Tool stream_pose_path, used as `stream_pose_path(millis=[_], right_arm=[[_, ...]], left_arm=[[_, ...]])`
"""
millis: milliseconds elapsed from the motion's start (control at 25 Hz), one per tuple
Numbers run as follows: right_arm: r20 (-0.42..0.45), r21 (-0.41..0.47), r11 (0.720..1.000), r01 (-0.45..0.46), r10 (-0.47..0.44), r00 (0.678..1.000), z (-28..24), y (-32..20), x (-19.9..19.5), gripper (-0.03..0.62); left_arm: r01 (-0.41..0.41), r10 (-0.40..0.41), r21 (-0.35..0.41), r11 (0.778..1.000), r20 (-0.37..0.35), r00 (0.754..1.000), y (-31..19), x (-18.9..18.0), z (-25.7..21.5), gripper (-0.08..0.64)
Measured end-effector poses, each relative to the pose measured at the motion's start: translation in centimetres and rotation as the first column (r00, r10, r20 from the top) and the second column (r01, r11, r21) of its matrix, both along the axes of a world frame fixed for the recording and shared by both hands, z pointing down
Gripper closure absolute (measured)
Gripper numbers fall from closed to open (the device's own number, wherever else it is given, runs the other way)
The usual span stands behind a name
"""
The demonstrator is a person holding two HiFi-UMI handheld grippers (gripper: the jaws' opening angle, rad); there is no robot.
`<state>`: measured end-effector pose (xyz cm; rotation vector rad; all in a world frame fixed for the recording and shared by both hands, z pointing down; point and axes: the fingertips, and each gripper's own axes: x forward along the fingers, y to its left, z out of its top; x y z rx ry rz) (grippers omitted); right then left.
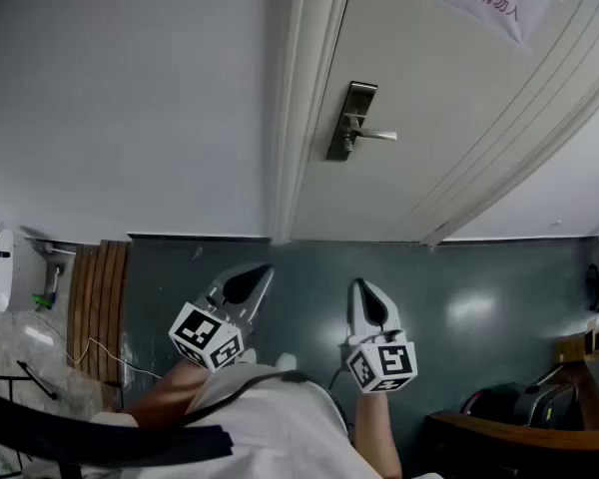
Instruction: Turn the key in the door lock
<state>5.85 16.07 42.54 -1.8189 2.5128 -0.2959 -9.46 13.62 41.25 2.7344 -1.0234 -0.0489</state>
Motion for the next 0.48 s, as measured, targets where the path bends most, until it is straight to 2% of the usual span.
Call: stream_pose_path(millis=[480], right_arm=[[0.014,-0.006,0.999,0.033,-0.033,0.999,0.4,-1.9,1.8,0.584]], left_arm=[[0.02,-0.02,0.012,1.0,0.013,1.0,-2.2,2.2,0.1,0.557]])
